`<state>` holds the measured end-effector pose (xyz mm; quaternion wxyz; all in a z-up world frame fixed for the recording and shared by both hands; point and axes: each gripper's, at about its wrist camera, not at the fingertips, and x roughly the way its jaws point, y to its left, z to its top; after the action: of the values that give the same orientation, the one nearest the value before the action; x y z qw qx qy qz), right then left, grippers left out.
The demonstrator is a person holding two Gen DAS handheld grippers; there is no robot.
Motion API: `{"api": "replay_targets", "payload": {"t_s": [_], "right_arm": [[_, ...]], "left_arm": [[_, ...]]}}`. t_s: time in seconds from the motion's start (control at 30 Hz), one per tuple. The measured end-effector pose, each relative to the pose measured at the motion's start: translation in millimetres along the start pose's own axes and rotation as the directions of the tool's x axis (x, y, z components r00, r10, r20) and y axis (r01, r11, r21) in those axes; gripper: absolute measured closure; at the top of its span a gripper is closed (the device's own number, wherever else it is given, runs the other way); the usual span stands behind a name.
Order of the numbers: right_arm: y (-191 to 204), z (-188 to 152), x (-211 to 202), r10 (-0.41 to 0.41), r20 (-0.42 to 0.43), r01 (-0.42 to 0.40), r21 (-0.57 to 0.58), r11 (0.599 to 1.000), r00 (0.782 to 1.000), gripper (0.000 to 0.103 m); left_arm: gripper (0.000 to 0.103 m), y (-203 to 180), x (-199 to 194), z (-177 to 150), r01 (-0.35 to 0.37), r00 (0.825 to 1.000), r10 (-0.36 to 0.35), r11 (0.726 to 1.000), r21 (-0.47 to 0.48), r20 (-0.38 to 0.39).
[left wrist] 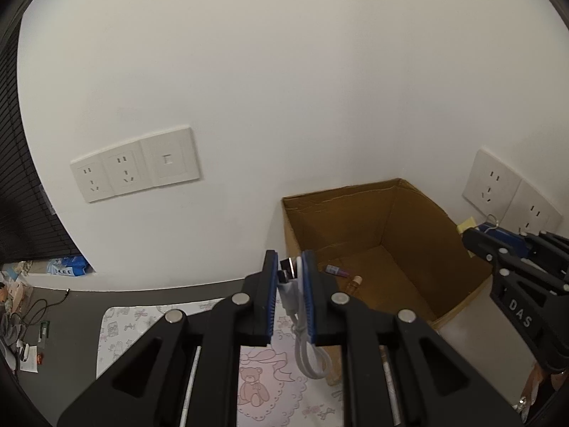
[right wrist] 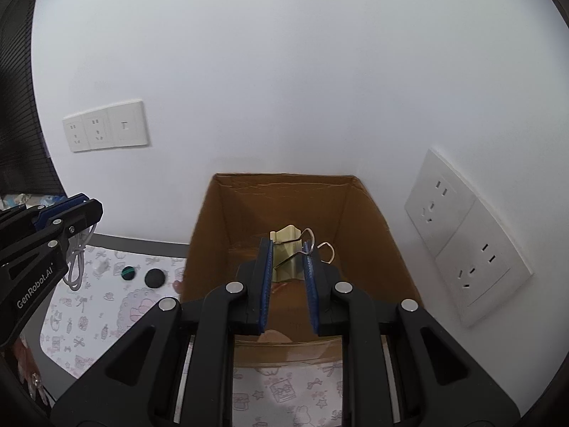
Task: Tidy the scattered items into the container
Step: 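Lift the cable and binder clip and carry them over the box, then open both grippers to drop the cable and binder clip into the box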
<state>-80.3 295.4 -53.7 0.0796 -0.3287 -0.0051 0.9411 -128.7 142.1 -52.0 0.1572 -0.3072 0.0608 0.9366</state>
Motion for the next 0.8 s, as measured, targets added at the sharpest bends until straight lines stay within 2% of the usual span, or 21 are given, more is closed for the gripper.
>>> {"api": "replay_targets", "payload": {"t_s": [0.37,0.8], "right_arm": [[-33,-10,28,-0.044,-0.048,0.045,0.037,0.998,0.998,0.085],[-45,-19,60,-0.066,-0.099,0.073,0.064,0.995,0.993,0.085]], "left_arm": [[0.089,-37,45,2,0.046,0.997,-0.044,0.998,0.037,-0.057],[0.089,-47,78,-2,0.081,0.991,-0.075,0.995,0.053,-0.111]]}}
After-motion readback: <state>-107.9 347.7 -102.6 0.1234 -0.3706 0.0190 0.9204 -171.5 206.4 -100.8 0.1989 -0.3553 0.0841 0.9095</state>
